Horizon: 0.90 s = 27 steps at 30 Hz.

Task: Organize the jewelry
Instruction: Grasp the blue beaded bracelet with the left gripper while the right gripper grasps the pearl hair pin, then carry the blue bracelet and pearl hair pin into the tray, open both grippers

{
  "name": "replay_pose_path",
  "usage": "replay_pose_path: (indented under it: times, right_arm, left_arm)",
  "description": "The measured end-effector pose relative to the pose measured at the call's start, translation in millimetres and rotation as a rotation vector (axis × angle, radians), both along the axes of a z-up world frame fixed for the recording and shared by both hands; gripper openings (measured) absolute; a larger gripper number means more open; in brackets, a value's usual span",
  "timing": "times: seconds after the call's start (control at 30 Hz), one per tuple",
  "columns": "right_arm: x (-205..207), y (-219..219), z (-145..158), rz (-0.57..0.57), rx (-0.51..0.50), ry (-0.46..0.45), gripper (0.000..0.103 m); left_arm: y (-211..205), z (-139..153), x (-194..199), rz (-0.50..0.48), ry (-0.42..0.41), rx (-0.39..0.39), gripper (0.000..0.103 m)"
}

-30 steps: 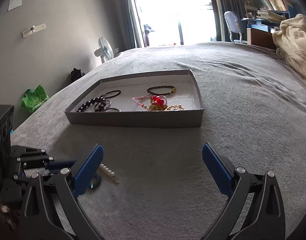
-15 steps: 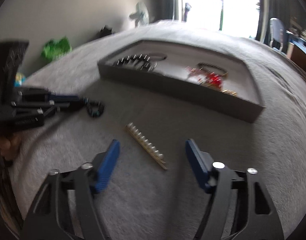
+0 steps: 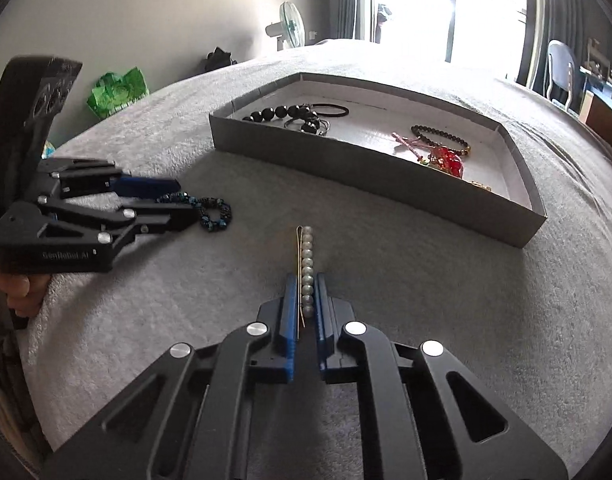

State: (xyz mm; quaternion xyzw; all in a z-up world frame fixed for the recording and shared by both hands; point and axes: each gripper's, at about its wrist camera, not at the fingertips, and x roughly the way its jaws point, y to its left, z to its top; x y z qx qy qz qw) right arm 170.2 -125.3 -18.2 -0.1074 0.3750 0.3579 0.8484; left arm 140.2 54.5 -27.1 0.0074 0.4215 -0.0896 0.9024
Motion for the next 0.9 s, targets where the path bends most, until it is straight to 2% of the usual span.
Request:
replay_pose_path:
  times: [0.07,0.13,0.17,0.37,0.53,0.9]
  right_arm:
    - [1.0,-4.3,2.0,-0.011,0.025,0.005,0.008]
    - [1.9,-10.6,5.2,-0.029,0.058,0.006,0.008]
    - [2.0,-13.7,6.6,-0.038,0.073,0.006,0.008]
    - [8.0,-34.3,13.8,-0.103,0.172,0.021,0.008]
    - [12.3,-46.2,18.5,-0.143,0.225,0.027,0.008]
    - [30.1,-42.6,38.7,-0.157,0.229,-0.016,0.008]
  left_arm:
    - [-2.3,0.6,-1.8,-0.018,-0.002,-0.002,0.015]
    - [-2.9,2.2,-3.8,-0.026,-0.007,-0.016,0.014]
    - [-2.4,4.2,-5.4,-0.025,-0.017,-0.027,0.007]
    - [1.3,27.2,-10.0,-0.006,-0.085,-0.101,0.007]
    - [-1.4,50.2,-9.7,-0.013,-0.137,-0.113,0.007]
    - [8.2,94.8,20.1,0.021,-0.216,-0.139,0.007]
